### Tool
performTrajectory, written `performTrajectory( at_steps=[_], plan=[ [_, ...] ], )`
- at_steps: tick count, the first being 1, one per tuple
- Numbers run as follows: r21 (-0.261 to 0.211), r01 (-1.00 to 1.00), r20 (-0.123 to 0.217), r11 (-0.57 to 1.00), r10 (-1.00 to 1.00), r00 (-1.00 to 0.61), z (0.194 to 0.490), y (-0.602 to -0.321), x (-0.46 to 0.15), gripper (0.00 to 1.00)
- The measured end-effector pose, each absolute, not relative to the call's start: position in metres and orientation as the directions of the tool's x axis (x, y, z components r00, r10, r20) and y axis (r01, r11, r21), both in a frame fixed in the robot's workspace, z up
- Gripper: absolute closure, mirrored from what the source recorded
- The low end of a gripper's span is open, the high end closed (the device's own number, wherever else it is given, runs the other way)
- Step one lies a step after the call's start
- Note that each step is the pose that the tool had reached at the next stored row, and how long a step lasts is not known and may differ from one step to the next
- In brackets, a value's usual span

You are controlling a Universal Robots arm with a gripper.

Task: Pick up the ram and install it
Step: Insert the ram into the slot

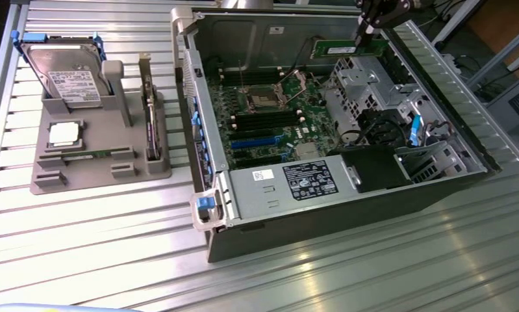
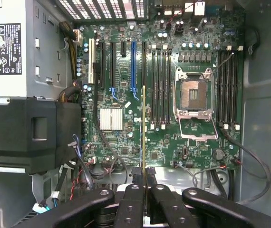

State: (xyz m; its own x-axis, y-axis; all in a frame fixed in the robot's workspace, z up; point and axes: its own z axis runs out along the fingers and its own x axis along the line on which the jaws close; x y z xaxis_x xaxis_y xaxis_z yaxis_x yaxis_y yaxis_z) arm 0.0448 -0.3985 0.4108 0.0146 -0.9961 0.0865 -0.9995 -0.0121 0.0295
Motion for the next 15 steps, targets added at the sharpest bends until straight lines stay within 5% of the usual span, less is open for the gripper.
performTrajectory(
  at_steps=[15],
  plan=[
    [0.029, -0.999, 0.087, -0.012, -0.996, 0.014, 0.4095, -0.3985, 0.0385, 0.88]
  ],
)
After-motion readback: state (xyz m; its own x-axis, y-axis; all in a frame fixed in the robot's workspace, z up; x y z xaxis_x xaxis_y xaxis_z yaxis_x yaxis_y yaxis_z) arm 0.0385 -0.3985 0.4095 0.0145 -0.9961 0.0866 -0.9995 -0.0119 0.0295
